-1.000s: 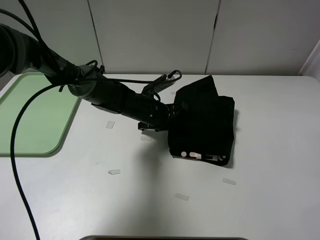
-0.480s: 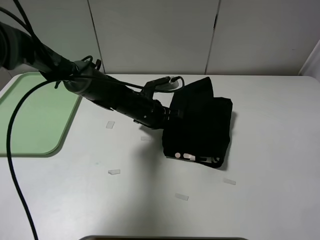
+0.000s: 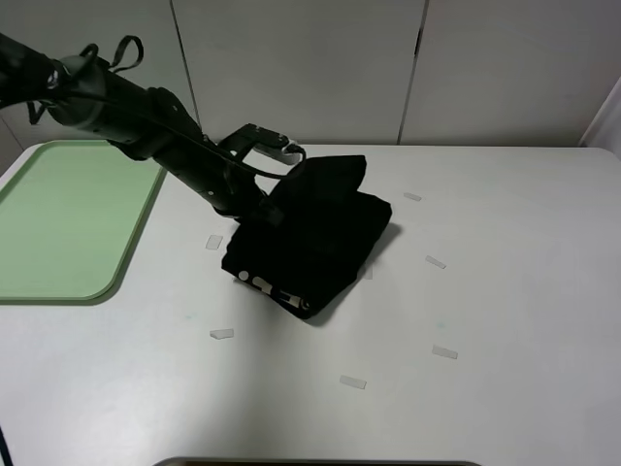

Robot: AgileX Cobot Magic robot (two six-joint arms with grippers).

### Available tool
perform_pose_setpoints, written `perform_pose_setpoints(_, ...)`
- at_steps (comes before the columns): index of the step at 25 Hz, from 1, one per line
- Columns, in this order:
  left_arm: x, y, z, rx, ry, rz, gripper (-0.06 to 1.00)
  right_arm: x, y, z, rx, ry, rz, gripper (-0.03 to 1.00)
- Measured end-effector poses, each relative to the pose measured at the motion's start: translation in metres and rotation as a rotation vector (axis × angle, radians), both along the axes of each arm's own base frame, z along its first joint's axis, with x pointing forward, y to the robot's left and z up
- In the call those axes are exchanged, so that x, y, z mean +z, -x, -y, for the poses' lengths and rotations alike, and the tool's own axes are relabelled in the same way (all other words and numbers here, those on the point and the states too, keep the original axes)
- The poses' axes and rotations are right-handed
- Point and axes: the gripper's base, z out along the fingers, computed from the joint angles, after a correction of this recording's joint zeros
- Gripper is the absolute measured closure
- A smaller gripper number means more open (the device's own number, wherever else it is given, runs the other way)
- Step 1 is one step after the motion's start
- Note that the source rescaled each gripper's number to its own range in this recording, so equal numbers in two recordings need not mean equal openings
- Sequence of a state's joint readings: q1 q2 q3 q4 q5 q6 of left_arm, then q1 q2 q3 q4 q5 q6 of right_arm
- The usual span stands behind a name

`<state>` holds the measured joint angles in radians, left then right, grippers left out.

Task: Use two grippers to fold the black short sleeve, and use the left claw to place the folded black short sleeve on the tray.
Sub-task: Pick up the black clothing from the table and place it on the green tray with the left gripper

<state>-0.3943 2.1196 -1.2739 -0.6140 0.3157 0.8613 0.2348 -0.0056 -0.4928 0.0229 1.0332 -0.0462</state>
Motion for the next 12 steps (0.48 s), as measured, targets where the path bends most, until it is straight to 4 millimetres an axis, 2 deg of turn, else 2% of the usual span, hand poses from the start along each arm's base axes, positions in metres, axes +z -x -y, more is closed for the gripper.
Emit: perform_pose_setpoints(12, 0.012, -0.011, -0.084, -0.011, -0.335, 0.038, 0.83, 0.000, 0.000, 0.000, 0.000, 0.000, 0.000, -0.03)
